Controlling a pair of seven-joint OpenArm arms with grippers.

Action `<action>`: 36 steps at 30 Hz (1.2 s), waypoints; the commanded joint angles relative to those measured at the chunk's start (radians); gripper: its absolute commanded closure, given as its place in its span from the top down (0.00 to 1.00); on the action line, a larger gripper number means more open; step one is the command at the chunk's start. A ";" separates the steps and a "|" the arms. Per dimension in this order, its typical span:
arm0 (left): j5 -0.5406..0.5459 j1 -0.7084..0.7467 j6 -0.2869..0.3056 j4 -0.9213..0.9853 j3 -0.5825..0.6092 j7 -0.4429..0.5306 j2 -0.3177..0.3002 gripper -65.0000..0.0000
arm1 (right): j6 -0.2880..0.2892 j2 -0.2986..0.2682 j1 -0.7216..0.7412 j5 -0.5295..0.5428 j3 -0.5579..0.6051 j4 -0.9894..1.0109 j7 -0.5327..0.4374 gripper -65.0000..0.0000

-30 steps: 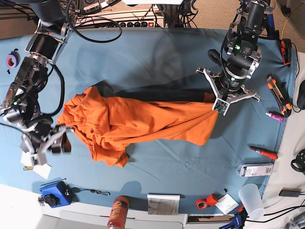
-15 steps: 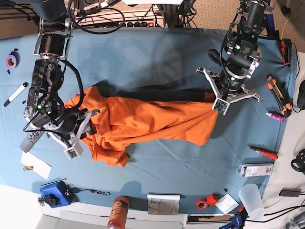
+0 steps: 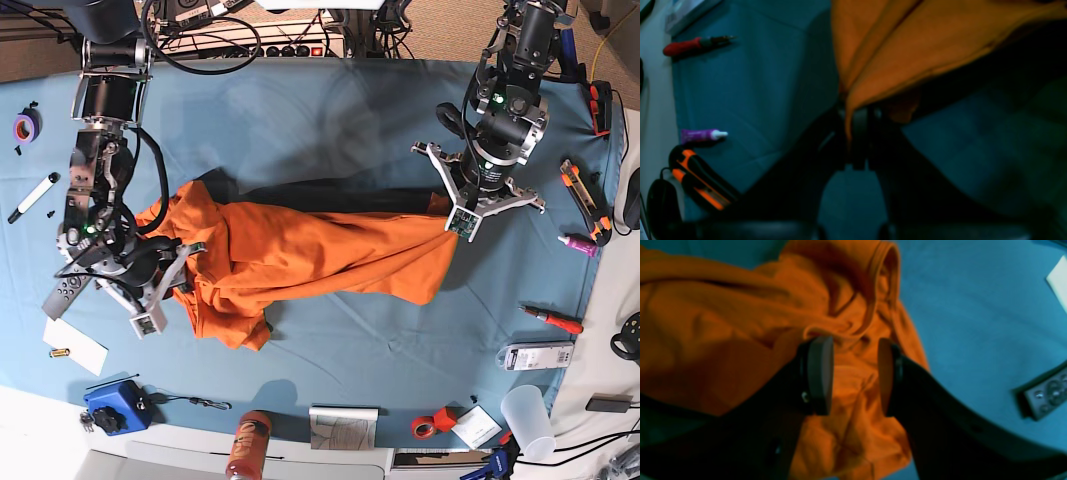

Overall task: Layout the t-shirt on the table in an organized manner, then fold the t-shirt properly
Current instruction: 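Regrasp the shirt edge with the right gripper and lift it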

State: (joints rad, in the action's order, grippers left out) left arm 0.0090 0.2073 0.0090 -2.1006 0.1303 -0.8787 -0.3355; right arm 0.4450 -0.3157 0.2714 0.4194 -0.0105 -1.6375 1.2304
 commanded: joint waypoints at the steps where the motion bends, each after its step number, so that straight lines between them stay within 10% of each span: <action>1: -0.008 -0.008 -0.008 -0.018 -0.004 0.023 -0.008 0.00 | 0.001 -0.011 0.025 0.005 0.013 0.000 -0.011 0.34; 7: -0.008 -0.008 -0.008 -0.018 -0.004 0.023 -0.008 0.00 | 0.000 -0.011 0.025 -0.006 0.104 0.097 -0.046 0.34; 12: -0.008 -0.007 -0.008 -0.018 -0.004 0.023 -0.008 0.00 | -0.031 -0.011 0.025 -0.078 0.113 0.098 -0.027 0.00; 27: -0.009 -0.007 -0.008 -0.018 -0.004 0.023 -0.008 0.00 | -0.045 -0.011 0.021 -0.121 0.067 -0.162 0.058 0.00; 36: -0.008 -0.008 -0.008 -0.018 -0.004 0.023 -0.008 0.00 | -0.052 -0.011 -0.213 -0.059 -0.155 -0.391 0.028 0.00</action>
State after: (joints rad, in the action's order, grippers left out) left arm 0.0097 0.2073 0.0090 -2.1006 0.1303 -0.8783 -0.3355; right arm 0.3916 -0.3153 0.0368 0.3527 -0.1619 -2.0113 1.2827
